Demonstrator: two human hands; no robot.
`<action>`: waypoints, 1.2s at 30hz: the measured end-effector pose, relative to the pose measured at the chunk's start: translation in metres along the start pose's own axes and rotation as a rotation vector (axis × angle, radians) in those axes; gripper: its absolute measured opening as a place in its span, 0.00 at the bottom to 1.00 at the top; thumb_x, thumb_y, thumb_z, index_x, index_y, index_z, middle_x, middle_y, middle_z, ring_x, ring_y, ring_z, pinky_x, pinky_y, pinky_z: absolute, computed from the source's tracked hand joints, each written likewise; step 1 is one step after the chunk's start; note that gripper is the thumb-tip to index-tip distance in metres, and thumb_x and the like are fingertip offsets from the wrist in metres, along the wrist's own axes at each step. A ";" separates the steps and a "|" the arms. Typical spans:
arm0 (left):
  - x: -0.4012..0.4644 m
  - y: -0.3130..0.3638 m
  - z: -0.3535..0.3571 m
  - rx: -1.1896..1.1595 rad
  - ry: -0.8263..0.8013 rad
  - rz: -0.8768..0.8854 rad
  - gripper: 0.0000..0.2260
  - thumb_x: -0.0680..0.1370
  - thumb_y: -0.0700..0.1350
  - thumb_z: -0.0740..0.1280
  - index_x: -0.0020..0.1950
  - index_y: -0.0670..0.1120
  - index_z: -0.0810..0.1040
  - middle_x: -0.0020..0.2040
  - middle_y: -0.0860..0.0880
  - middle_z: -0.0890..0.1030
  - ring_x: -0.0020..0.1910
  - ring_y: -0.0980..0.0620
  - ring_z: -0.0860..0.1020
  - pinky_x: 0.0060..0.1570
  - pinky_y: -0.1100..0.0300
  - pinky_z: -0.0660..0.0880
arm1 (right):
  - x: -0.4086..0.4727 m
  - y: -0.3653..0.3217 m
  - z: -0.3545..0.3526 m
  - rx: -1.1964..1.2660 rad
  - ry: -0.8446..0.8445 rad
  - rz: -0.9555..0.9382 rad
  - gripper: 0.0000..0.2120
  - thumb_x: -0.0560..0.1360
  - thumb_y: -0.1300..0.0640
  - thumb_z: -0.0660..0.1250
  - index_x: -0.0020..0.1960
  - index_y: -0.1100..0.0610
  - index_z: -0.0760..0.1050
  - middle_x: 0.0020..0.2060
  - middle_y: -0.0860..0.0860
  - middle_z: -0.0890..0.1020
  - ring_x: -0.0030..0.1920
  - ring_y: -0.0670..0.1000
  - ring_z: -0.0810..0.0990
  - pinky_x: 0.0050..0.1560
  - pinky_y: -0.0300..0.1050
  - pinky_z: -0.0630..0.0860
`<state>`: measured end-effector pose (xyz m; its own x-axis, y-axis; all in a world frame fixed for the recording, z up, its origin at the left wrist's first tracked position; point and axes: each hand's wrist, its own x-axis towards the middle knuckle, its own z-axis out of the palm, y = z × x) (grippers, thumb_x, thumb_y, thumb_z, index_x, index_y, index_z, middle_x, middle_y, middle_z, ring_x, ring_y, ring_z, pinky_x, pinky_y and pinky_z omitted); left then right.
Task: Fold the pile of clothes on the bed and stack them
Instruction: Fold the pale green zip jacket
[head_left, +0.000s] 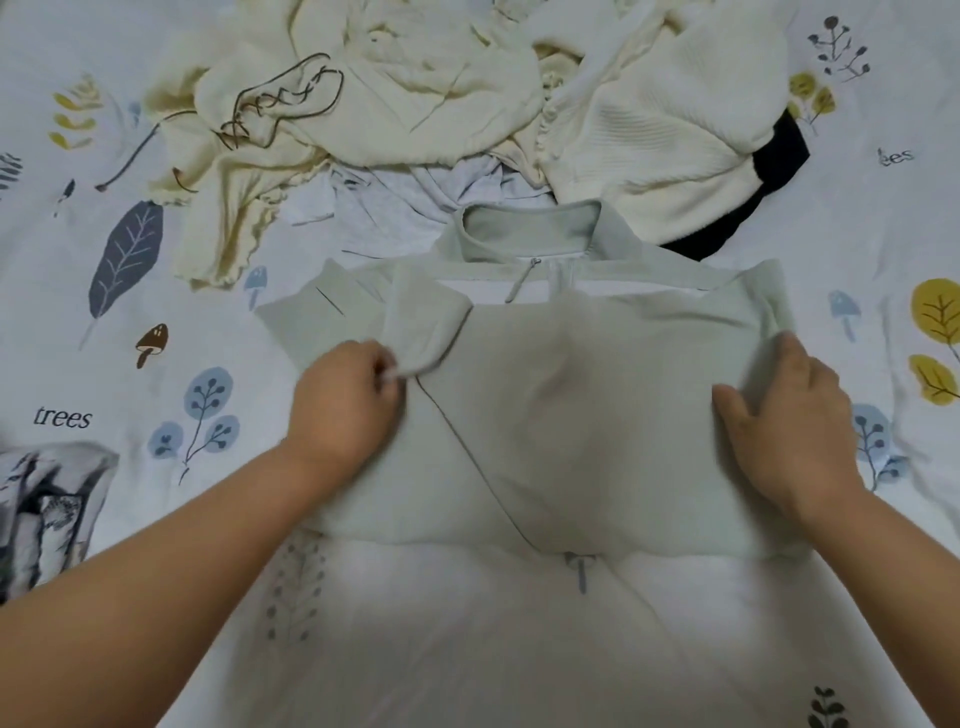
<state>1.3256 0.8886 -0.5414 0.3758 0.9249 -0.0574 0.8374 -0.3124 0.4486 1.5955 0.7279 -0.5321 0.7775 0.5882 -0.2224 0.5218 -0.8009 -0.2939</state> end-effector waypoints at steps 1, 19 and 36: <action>0.009 -0.004 -0.005 -0.220 0.082 -0.136 0.05 0.76 0.43 0.65 0.40 0.45 0.74 0.39 0.46 0.76 0.40 0.47 0.74 0.38 0.62 0.64 | -0.003 0.002 0.002 0.025 -0.017 0.006 0.32 0.76 0.51 0.63 0.74 0.60 0.54 0.67 0.64 0.64 0.68 0.65 0.62 0.66 0.60 0.59; -0.067 -0.024 -0.004 -0.053 0.092 -0.529 0.17 0.77 0.54 0.63 0.41 0.40 0.72 0.43 0.39 0.76 0.50 0.37 0.74 0.51 0.48 0.69 | -0.035 0.020 0.005 0.167 -0.067 0.240 0.17 0.79 0.51 0.57 0.59 0.64 0.65 0.47 0.62 0.75 0.48 0.62 0.72 0.44 0.50 0.63; -0.041 -0.033 -0.014 -0.328 0.010 -0.644 0.21 0.75 0.55 0.66 0.57 0.40 0.70 0.52 0.42 0.76 0.52 0.41 0.74 0.50 0.53 0.69 | -0.047 0.033 -0.001 0.273 -0.196 0.216 0.16 0.77 0.48 0.61 0.50 0.63 0.69 0.43 0.56 0.74 0.45 0.57 0.71 0.45 0.48 0.66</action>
<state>1.2770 0.8636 -0.5408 -0.1575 0.9057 -0.3935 0.7284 0.3756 0.5730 1.5763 0.6734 -0.5308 0.7635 0.4407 -0.4721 0.2203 -0.8648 -0.4511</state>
